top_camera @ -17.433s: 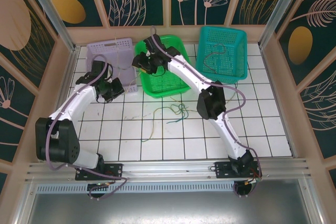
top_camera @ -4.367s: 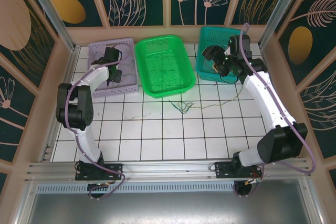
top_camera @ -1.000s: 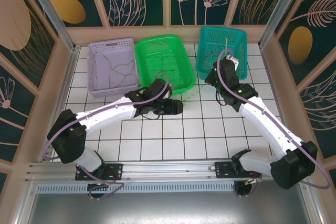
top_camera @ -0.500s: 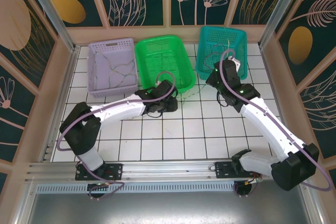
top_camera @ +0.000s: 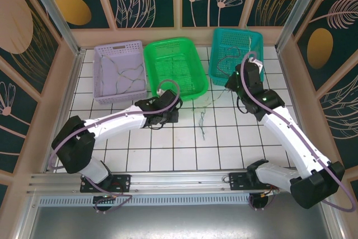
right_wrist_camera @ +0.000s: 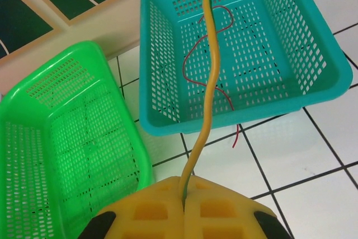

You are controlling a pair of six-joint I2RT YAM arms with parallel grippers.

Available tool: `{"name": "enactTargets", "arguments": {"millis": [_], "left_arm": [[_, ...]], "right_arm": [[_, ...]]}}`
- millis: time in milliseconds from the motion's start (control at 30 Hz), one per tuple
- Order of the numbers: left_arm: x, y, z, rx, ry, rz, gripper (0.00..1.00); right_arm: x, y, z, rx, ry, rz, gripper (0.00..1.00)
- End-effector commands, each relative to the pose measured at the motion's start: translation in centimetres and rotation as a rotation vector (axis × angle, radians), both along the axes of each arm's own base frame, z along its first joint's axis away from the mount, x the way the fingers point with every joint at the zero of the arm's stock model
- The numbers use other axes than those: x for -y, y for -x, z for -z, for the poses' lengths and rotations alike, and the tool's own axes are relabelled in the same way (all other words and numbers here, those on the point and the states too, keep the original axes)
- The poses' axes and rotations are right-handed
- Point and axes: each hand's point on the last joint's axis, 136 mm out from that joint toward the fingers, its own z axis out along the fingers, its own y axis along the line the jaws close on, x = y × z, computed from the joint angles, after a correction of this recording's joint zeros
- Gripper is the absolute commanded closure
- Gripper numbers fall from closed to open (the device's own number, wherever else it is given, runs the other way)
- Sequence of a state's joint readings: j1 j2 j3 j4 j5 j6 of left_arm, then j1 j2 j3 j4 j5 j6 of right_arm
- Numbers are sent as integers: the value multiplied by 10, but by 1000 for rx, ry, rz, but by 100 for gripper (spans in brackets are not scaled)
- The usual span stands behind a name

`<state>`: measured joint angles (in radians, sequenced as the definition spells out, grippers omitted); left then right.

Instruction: Untangle the cables

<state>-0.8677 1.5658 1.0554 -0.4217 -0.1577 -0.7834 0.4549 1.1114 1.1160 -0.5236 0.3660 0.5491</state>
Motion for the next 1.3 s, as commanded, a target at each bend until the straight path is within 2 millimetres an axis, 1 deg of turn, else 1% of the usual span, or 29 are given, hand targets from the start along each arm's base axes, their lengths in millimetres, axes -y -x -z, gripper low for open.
{"name": "enactTargets", "arguments": {"millis": [0, 67, 100, 167, 233, 367, 467, 500, 567, 700, 833, 1033, 1100, 1167, 1267], "left_arm": [[12, -1, -26, 16, 96, 2, 56], [27, -5, -47, 33, 165, 20, 45], [34, -8, -55, 38, 195, 34, 42], [56, -13, -73, 47, 258, 89, 37], [69, -20, -82, 50, 278, 118, 35], [82, -39, -89, 55, 309, 143, 33], [94, -47, -94, 26, 375, 167, 32], [100, -48, -85, 2, 374, 182, 33], [108, -46, -83, -25, 386, 209, 35], [117, -40, -72, -86, 402, 248, 38], [124, -36, -76, -89, 438, 283, 39], [124, -37, -69, -97, 428, 273, 39], [126, -41, -73, -86, 433, 267, 37], [126, -48, -82, -56, 431, 246, 34], [118, -56, -97, -12, 428, 195, 31]], "right_arm": [[-2, -4, -16, 66, 39, -42, 100], [-10, -5, -22, 99, 61, -98, 100], [-14, -4, -25, 117, 72, -127, 100], [-20, -3, -27, 145, 90, -176, 100], [-24, -3, -30, 166, 98, -201, 100], [-32, -4, -34, 195, 102, -243, 100], [-39, -4, -36, 210, 95, -266, 100], [-40, -4, -37, 212, 92, -268, 100], [-41, -4, -38, 213, 86, -267, 100], [-45, -3, -40, 220, 73, -275, 100], [-47, -3, -40, 221, 66, -282, 100], [-51, -2, -42, 226, 49, -296, 100], [-53, -2, -43, 227, 44, -303, 100], [-54, -2, -41, 220, 43, -308, 100], [-53, -1, -37, 210, 44, -301, 100]]}}
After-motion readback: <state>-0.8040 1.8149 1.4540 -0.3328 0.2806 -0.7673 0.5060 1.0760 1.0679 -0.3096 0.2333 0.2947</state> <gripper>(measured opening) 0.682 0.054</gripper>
